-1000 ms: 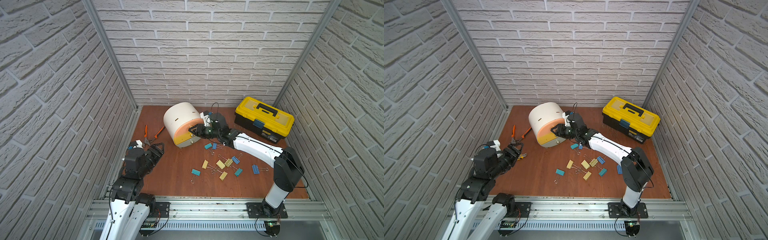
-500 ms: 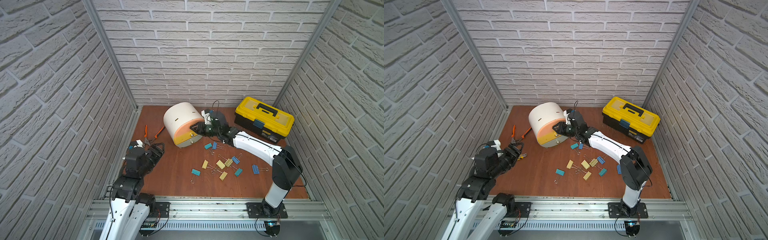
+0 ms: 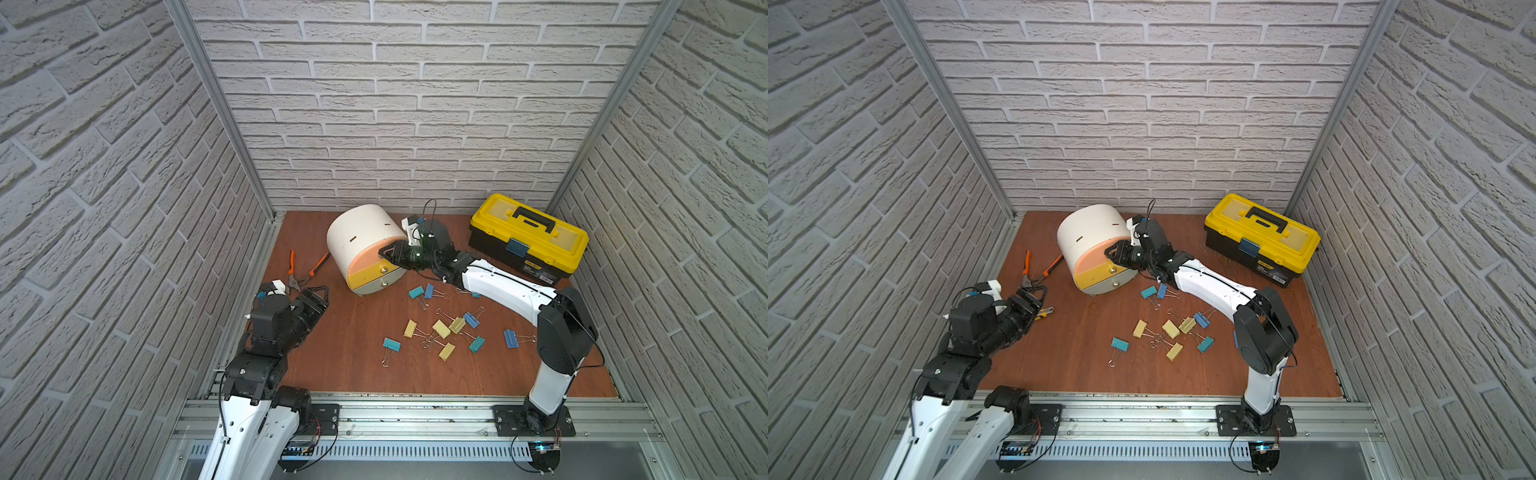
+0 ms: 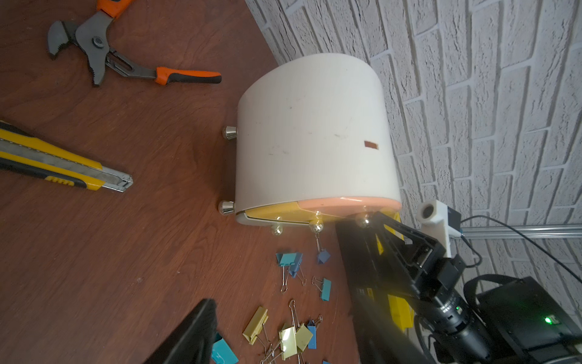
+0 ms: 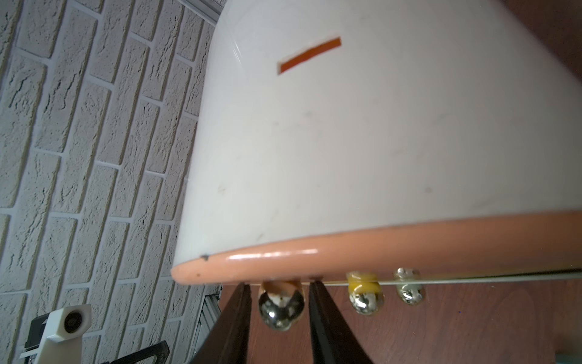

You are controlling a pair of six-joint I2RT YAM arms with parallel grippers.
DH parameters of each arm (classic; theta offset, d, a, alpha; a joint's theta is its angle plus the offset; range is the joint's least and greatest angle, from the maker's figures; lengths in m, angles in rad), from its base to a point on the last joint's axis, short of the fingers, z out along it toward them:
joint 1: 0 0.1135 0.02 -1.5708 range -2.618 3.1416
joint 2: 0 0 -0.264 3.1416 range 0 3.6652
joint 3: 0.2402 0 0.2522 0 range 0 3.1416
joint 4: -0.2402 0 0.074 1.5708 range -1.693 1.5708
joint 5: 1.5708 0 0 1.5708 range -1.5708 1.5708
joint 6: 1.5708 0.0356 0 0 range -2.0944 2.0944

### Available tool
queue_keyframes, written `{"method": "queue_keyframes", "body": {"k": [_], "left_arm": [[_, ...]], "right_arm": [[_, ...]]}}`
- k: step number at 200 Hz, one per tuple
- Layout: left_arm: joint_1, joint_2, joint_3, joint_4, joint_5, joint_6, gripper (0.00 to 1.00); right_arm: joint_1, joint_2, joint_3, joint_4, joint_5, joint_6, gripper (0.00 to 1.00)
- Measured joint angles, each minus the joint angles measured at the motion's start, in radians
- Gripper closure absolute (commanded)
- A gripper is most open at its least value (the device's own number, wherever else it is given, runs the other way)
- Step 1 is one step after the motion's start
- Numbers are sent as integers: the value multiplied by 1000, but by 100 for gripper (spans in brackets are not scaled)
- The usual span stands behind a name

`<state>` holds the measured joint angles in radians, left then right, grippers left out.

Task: Put the binder clips in the drawer according to color
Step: Open the drawer in the storage box.

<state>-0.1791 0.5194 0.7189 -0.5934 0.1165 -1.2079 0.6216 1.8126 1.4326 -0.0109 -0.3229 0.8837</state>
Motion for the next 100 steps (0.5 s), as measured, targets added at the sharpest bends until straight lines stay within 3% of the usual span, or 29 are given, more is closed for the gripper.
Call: {"method": "queue_keyframes", "body": {"k": [100], "left_arm": [[0,7,0,0,-3,0,26]], "right_arm": [[0,14,5,2,-15,8,67]]}}
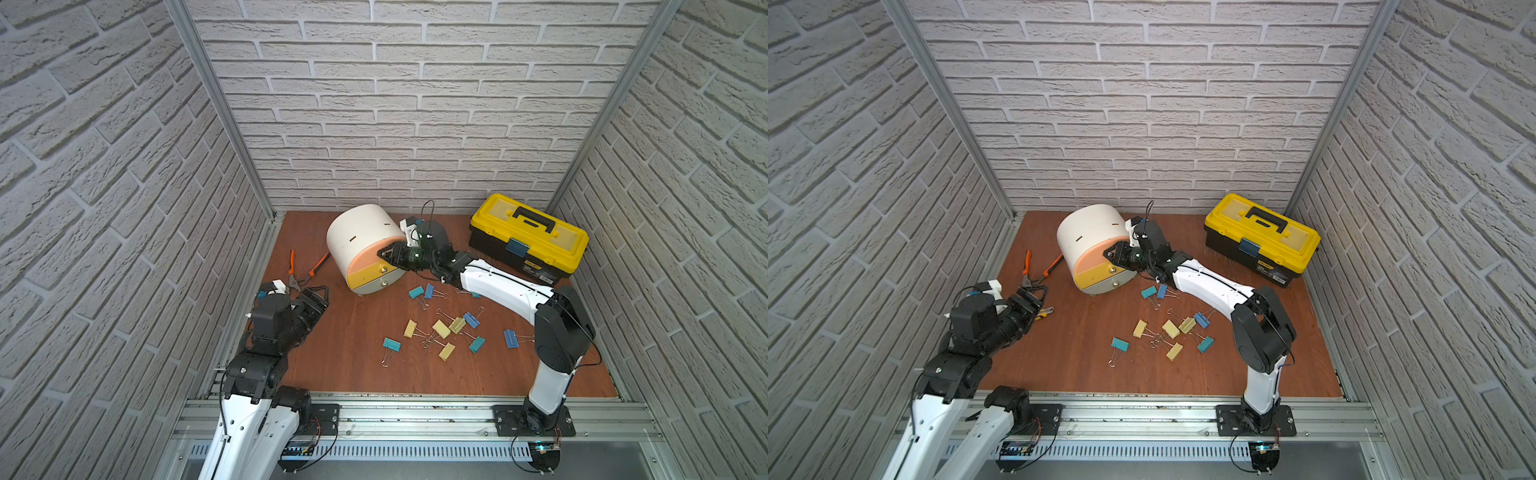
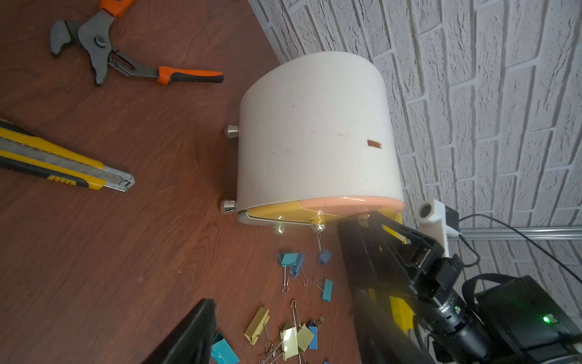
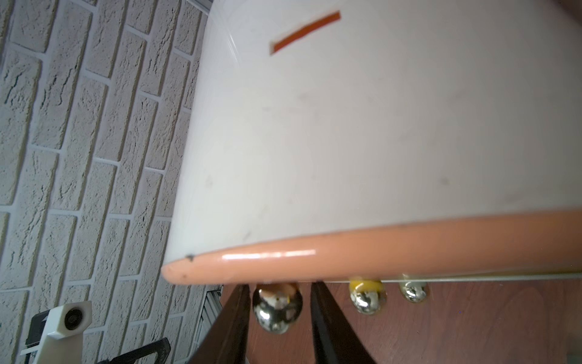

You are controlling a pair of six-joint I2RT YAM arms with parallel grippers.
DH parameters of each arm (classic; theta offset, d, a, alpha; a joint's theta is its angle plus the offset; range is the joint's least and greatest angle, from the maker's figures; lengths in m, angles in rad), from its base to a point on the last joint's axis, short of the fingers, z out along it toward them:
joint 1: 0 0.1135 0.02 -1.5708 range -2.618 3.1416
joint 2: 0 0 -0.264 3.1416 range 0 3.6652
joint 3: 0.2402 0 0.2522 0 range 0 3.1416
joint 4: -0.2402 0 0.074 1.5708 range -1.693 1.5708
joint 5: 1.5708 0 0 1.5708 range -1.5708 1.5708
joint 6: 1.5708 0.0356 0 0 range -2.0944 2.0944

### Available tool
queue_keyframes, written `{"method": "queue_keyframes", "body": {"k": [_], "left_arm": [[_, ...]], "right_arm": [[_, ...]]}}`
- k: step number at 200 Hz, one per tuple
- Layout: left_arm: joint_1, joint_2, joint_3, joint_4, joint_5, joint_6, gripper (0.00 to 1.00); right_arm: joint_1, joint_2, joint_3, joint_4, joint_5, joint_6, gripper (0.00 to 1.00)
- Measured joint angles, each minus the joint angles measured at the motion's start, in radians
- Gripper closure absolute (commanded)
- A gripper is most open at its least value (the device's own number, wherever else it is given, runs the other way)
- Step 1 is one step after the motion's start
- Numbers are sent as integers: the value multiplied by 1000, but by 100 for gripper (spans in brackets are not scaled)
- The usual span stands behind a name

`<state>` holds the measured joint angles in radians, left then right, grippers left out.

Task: Put the binder clips in the drawer according to color
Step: Open the drawer in the storage box.

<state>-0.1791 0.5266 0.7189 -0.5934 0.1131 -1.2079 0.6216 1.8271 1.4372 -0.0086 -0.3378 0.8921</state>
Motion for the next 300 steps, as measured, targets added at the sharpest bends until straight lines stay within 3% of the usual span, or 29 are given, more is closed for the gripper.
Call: {"method": "queue_keyframes", "body": {"k": [142,300], "left_arm": [[0,26,32,-3,-8,0,26],[-1,89,50,47,-8,1,27]], "right_arm": [[0,-23,-54,53,1,19,84],[0,-323,-330,-13,0,10,85]]}}
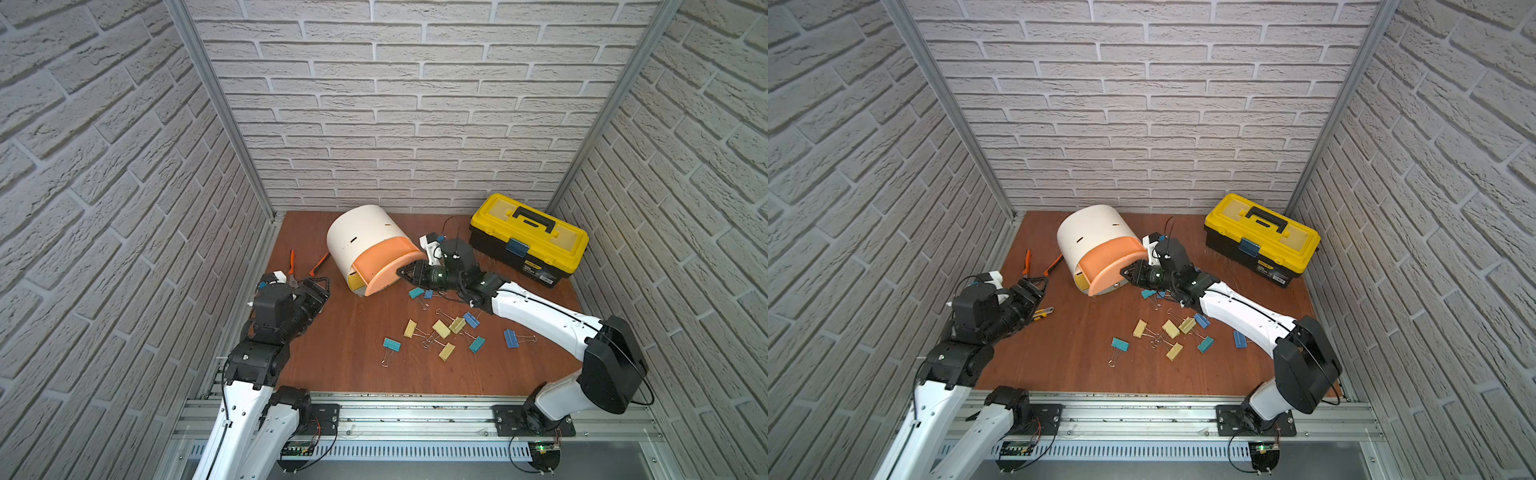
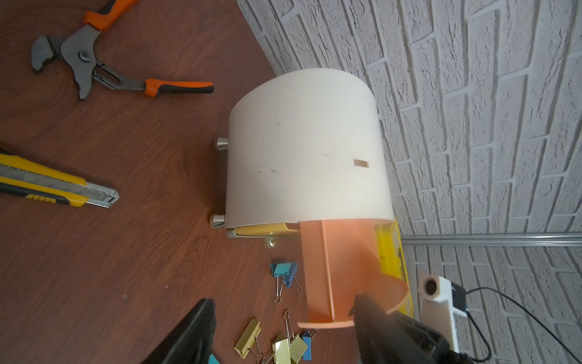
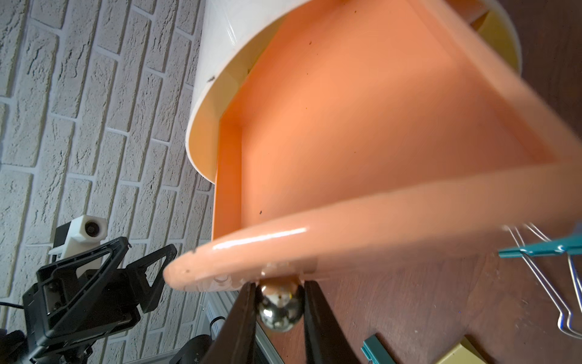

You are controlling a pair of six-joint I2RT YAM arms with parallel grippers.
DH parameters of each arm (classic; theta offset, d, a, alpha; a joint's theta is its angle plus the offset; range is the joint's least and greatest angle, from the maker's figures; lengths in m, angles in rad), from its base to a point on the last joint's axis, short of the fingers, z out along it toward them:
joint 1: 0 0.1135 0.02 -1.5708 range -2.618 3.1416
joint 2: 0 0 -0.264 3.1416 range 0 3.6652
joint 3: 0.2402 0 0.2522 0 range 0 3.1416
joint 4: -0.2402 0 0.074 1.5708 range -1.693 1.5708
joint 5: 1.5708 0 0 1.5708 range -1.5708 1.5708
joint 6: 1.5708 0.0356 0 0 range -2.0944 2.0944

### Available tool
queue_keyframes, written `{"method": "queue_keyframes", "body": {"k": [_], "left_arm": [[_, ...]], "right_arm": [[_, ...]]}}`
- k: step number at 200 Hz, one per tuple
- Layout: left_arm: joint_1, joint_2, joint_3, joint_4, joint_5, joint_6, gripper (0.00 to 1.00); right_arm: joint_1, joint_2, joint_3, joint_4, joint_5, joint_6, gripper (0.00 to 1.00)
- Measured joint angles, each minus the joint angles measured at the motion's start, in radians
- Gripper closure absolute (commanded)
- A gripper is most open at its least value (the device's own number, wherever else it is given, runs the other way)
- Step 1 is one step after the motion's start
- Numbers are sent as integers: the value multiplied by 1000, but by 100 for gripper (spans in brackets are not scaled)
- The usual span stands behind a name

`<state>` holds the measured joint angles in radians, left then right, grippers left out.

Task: Put the binder clips in the drawer according to color
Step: Open the drawer in the storage box, then pick up the binder clip at the center of the board.

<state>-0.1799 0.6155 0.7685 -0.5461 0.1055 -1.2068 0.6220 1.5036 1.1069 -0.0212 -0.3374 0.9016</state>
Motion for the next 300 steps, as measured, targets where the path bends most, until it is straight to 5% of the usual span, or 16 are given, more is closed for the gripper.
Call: {"method": "queue_keyframes", "body": {"k": [58,136,203,300], "left_arm": [[-2,-2,0,0,0,0,27],[-12,-5,3,0,-1,0,27],[-18,-2,14,4,-8,0,27],[-18,71,26,-98,-29,28,28]], "right_arm": [[0,-41,-47,-2,3,0,81],[0,-72,-71,-51,29,-18,50],[0,-160,-89,-134,61,-67,45],[-50,-410,-91,-545,383,-190,33]]}}
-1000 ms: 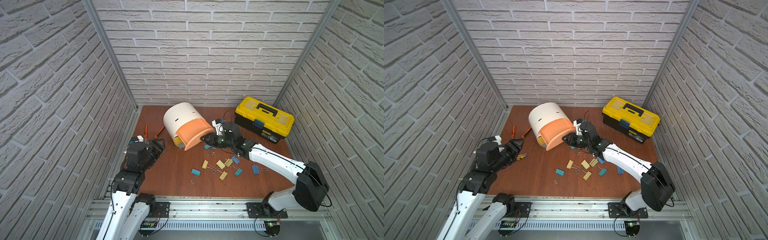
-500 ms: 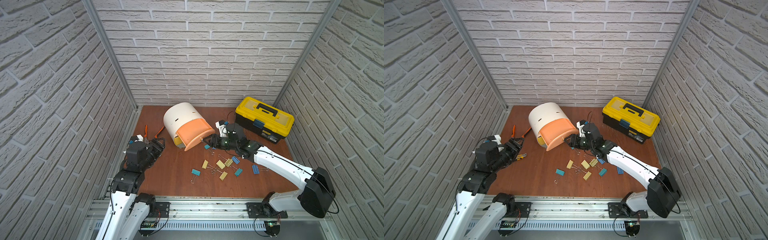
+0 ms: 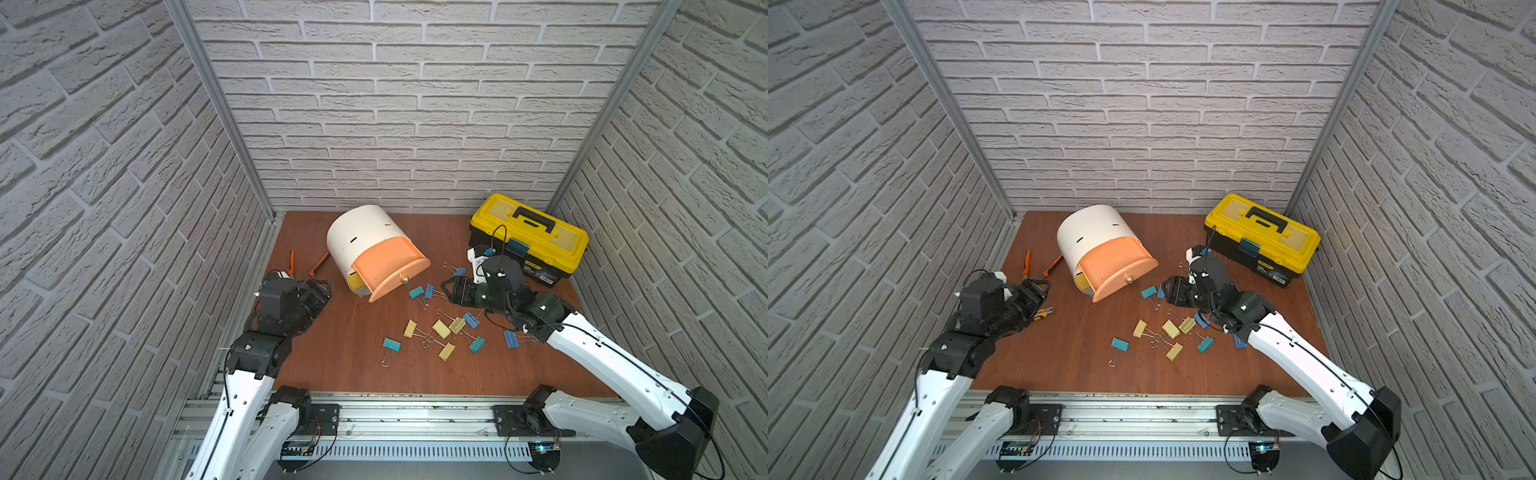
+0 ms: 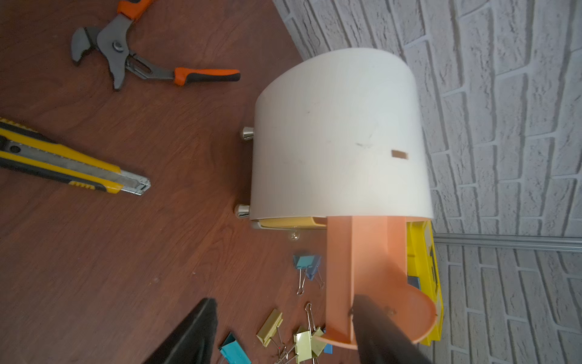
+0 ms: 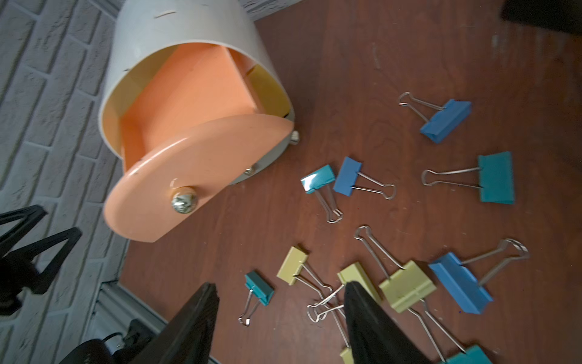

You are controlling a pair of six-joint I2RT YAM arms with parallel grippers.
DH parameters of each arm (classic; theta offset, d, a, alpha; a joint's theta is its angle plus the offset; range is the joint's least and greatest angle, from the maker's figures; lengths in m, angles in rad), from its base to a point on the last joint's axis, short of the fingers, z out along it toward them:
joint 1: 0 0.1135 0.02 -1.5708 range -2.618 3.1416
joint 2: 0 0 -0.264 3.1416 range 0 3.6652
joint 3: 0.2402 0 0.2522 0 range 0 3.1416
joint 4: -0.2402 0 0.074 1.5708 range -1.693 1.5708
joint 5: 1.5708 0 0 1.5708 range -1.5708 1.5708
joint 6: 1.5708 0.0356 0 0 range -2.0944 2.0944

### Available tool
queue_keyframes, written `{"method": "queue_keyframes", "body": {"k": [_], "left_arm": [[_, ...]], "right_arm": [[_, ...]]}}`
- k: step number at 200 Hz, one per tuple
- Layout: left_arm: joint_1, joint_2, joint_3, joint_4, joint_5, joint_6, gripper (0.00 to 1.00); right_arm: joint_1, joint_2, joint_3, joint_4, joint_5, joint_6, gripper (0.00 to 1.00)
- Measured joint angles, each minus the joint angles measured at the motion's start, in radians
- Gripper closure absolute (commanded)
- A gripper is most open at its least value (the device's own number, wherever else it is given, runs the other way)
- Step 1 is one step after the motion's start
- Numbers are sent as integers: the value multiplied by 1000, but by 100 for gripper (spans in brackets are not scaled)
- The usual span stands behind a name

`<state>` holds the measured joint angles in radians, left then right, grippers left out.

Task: Put the binder clips in the drawer according to color
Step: Pick up the binder clip at the center of the board.

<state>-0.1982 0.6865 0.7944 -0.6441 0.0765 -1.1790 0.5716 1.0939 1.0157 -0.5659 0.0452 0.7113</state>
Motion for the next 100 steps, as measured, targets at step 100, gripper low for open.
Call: {"method": "queue_keyframes", "body": {"k": [100], "left_arm": [[-142,15,-219,-38,-17,-72,29]], "right_arm": [[-201,169,-74,-177,93,156,26]]}}
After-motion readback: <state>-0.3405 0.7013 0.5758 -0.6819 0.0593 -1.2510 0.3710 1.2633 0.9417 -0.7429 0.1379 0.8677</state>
